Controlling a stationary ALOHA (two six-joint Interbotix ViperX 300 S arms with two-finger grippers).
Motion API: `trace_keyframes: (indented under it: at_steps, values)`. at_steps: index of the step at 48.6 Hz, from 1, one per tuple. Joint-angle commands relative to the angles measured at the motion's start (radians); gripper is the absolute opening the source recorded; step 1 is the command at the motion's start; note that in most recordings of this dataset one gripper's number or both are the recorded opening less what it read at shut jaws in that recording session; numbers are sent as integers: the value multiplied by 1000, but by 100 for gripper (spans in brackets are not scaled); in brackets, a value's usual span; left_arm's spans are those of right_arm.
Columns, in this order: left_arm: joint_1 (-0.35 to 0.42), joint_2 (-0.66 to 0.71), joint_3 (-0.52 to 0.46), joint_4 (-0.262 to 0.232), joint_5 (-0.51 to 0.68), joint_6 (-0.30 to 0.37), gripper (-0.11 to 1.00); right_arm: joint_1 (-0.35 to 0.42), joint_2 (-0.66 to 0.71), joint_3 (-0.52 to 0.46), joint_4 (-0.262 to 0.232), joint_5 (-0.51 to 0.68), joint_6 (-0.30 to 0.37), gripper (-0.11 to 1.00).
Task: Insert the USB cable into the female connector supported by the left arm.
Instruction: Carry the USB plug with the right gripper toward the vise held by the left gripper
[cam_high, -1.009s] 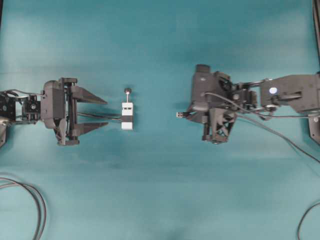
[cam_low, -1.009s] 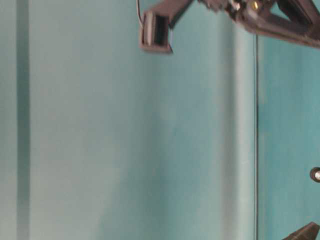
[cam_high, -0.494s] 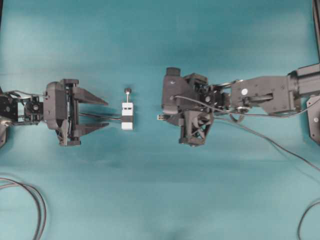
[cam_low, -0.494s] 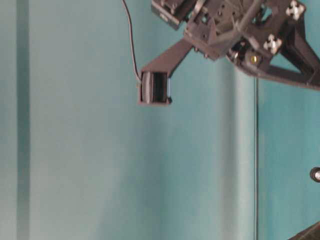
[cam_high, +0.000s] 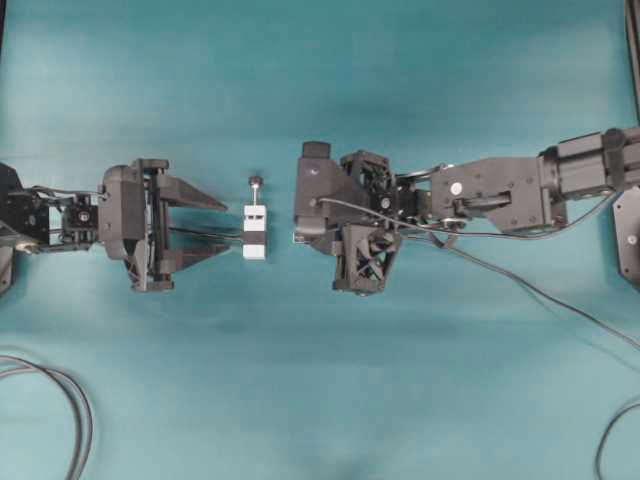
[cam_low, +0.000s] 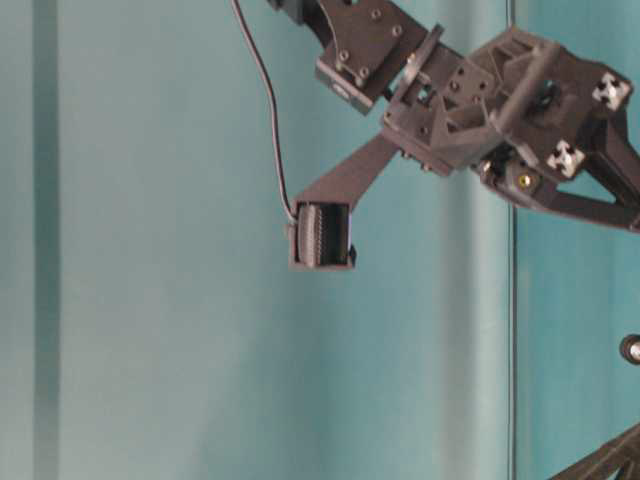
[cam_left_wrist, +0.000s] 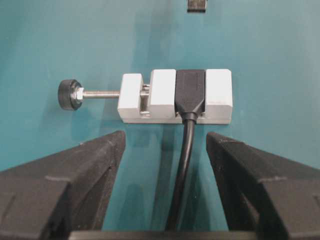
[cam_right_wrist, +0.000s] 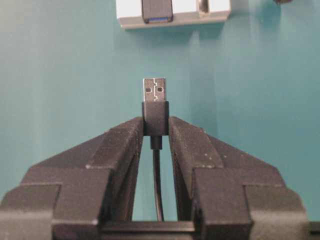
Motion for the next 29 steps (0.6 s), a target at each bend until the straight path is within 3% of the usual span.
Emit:
trace_keyframes:
  at_steps: [1, 8, 29]
  values:
    - [0, -8, -9, 2, -23, 8, 78, 0, 0, -49, -21, 29, 2, 22]
    - [2, -5, -14, 3, -26, 8, 78, 0, 21, -83, -43, 52, 2, 22]
    - [2, 14, -34, 2, -21, 5, 78, 3, 41, -126, -41, 84, 38, 22]
